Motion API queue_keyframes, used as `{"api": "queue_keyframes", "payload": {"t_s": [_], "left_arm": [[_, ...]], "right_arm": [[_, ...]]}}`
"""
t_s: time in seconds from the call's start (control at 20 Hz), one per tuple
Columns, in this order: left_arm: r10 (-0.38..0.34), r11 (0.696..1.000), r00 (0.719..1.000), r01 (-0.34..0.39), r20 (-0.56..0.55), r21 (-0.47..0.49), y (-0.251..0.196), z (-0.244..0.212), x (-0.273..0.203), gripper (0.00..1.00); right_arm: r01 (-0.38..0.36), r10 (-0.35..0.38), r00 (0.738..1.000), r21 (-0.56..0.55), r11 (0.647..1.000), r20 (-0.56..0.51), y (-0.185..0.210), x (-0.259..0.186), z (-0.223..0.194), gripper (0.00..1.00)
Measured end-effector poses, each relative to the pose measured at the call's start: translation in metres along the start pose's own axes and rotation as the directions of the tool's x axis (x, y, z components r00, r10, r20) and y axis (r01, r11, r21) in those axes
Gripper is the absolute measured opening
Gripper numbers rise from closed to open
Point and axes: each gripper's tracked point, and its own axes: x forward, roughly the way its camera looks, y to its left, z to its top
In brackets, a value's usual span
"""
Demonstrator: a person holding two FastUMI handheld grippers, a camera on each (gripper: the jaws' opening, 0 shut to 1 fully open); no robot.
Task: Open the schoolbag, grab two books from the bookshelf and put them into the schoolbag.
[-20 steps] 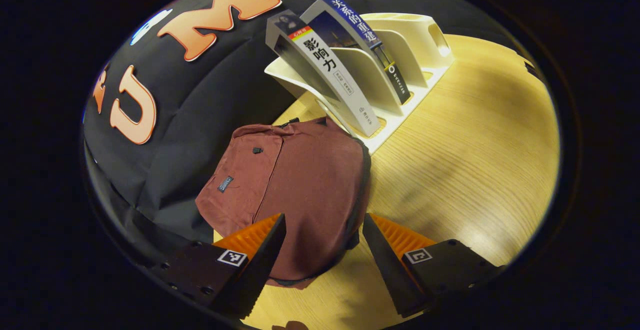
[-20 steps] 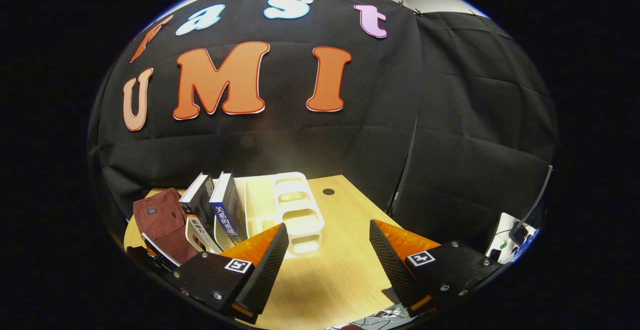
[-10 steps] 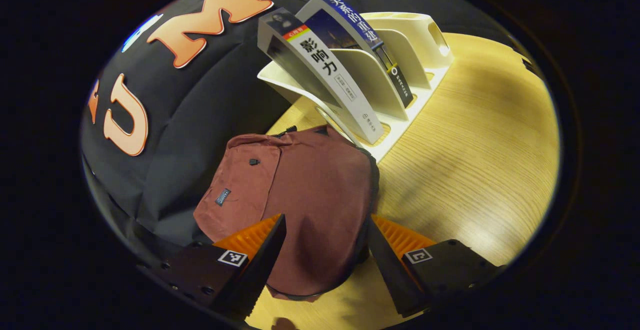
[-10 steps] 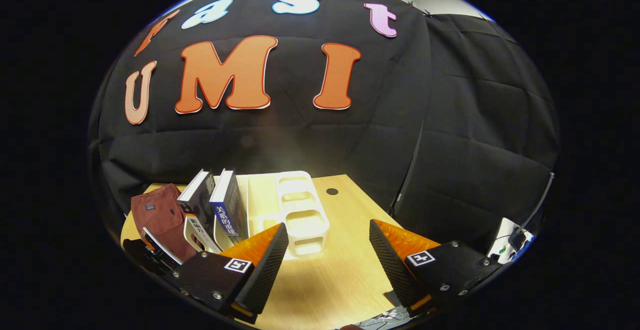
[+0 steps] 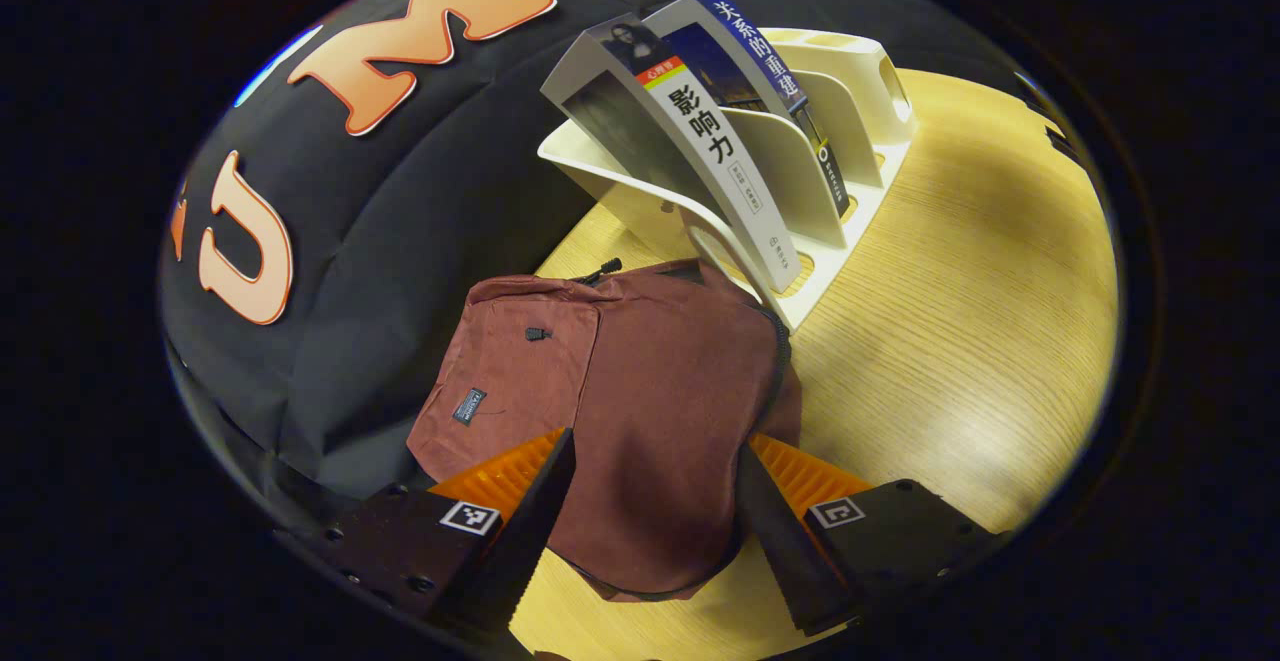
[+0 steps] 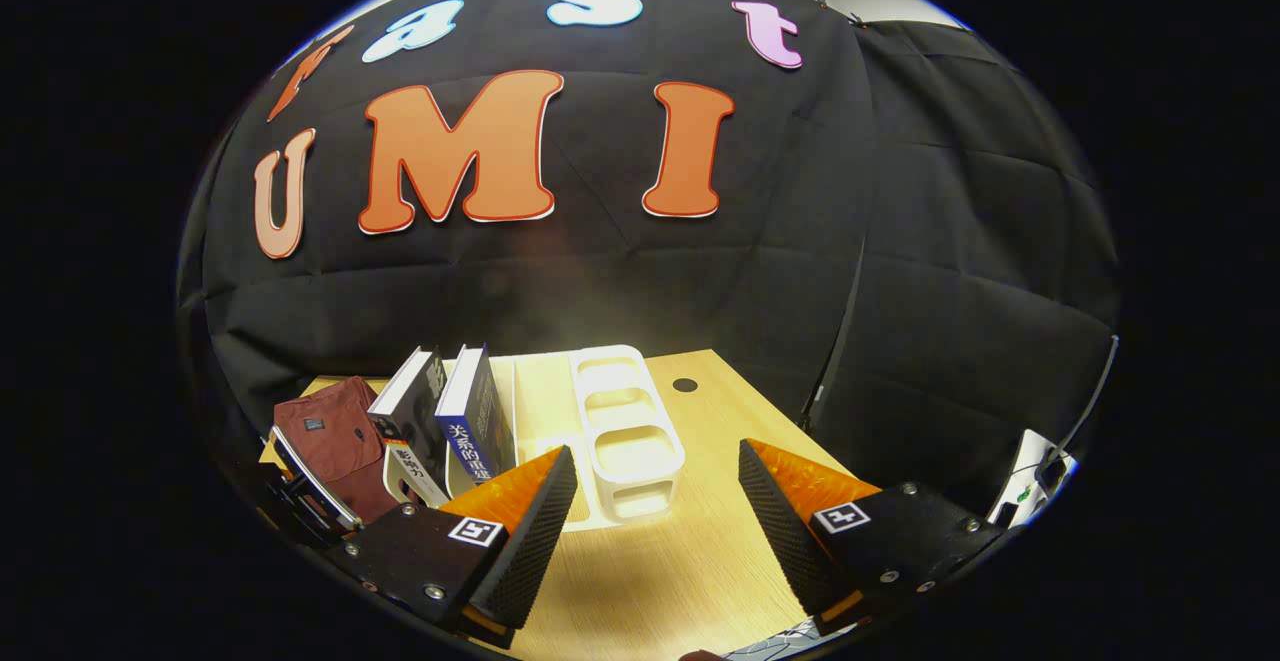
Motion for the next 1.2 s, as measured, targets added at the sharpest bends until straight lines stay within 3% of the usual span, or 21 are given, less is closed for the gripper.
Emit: {"api": "queue_keyframes", "payload": {"t_s": [0.1, 0.25, 0.3, 0.45, 0.55, 0.65, 0.8, 1.0, 1.2], "left_arm": [[-0.006, 1.000, 1.000, 0.006, -0.008, -0.003, -0.002, -0.001, 0.001, 0.93], [-0.015, 1.000, 1.000, 0.015, -0.010, -0.008, -0.007, -0.001, 0.001, 0.54], [-0.021, 1.000, 1.000, 0.021, -0.016, -0.005, -0.009, -0.001, 0.002, 0.58], [-0.051, 0.999, 0.998, 0.051, -0.035, 0.006, -0.018, -0.003, 0.003, 0.20], [-0.043, 0.999, 0.998, 0.044, -0.045, 0.010, -0.020, -0.005, 0.005, 0.08], [-0.026, 1.000, 0.999, 0.026, -0.047, 0.008, -0.020, -0.005, 0.006, 0.03], [-0.038, 0.996, 0.996, 0.045, -0.083, 0.074, -0.028, -0.009, 0.009, 0.02], [-0.033, 0.995, 0.993, 0.043, -0.114, 0.095, -0.023, -0.002, 0.000, 0.03], [-0.094, 0.991, 0.990, 0.104, -0.107, 0.087, -0.002, 0.013, -0.018, 0.02]], "right_arm": [[0.001, -0.001, 1.000, 0.011, 1.000, -0.003, 0.000, 0.002, 0.000, 0.97], [0.004, -0.004, 1.000, -0.005, 1.000, 0.011, -0.001, 0.001, 0.004, 0.97], [0.002, -0.002, 1.000, -0.007, 1.000, 0.013, -0.001, 0.002, 0.005, 0.97], [-0.007, 0.007, 1.000, -0.002, 1.000, 0.012, -0.002, 0.003, 0.007, 0.97], [-0.013, 0.013, 1.000, -0.002, 1.000, 0.014, -0.002, 0.005, 0.009, 0.97], [-0.031, 0.031, 1.000, 0.012, 0.999, 0.001, -0.002, 0.005, 0.010, 0.97], [-0.131, 0.134, 0.991, 0.124, 0.984, -0.012, 0.012, -0.001, 0.022, 0.97], [-0.194, 0.194, 0.981, 0.059, 0.979, 0.015, 0.015, 0.003, 0.035, 0.97], [-0.230, 0.231, 0.973, 0.071, 0.971, -0.004, 0.034, 0.003, 0.036, 0.97]]}}
